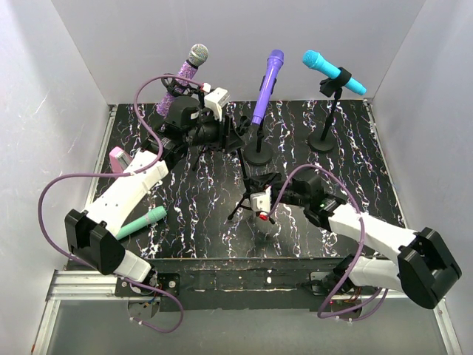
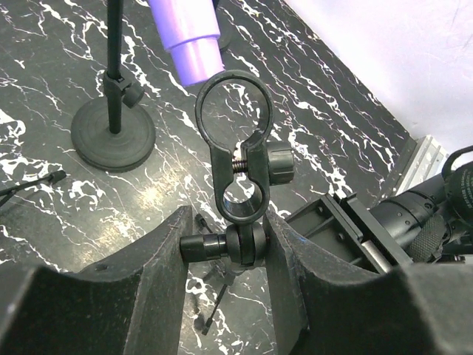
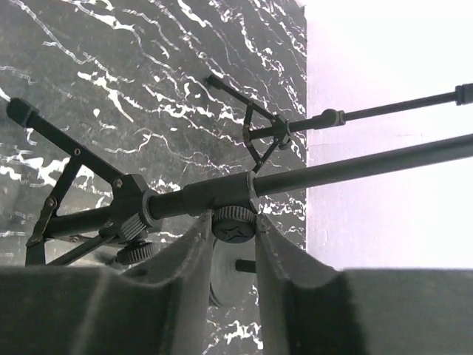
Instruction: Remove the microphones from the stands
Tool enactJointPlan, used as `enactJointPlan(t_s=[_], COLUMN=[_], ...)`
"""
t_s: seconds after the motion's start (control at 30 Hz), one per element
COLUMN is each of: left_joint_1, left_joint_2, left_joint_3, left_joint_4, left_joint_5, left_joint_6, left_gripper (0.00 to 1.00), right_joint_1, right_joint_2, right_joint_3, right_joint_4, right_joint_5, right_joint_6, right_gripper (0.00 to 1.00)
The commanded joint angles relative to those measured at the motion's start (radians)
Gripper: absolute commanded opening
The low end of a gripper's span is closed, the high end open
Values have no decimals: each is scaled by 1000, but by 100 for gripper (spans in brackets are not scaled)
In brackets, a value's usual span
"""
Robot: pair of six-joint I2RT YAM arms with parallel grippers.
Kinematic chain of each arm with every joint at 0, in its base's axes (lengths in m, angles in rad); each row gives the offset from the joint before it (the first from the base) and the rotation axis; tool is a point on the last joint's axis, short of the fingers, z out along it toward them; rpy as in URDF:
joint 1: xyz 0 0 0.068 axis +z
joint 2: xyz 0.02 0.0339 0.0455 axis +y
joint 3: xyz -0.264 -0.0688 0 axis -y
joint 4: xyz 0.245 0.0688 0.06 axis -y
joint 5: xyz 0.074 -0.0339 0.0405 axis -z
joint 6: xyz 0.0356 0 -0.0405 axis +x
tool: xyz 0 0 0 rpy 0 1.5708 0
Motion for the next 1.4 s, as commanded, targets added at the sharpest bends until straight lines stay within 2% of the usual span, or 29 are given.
enactJointPlan(t_s=[0.0, 0.1, 0.13, 0.23, 0.37, 0.43, 0.57, 0.8, 0.97, 1.13, 1.37], left_joint_1=[-7, -7, -7, -7, -7, -7, -7, -7, -7, -7, -6], left_joint_2=[-39, -34, -36, -34, -37, -36, -36, -40, -45, -54, -56], left_joint_3=[-10, -9, -9, -16, -21, -18, -7, -12, -13, -19, -32], left_joint_4=[23, 30, 30, 35, 38, 36, 26, 20, 20, 18, 33], left_joint_5=[23, 30, 32, 33, 33, 32, 30, 30, 26, 21, 24], left_joint_6=[3, -2, -3, -6, -11, -11, -6, -3, 3, 9, 2], left_gripper=[0, 0, 0, 0, 0, 0, 0, 0, 0, 0, 0], right_joint_1=[-8, -43, -57, -100, -155, -172, -177, -185, -195, -194, -192], right_joint_2=[-74, -116, -122, -122, -50, -6, 67, 180, 223, 234, 206], right_joint_3=[94, 193, 223, 292, 384, 412, 447, 523, 524, 481, 395], right_joint_4=[-233, -499, -557, -654, -700, -708, -662, -593, -589, -647, -673], right_joint_5=[10, -44, -50, -82, -113, -149, -217, -205, -148, -44, 105], right_joint_6=[-30, 172, 258, 494, 917, 1071, 1237, 1392, 1420, 1317, 1196], right_gripper=[43, 71, 74, 75, 75, 75, 75, 74, 72, 67, 66])
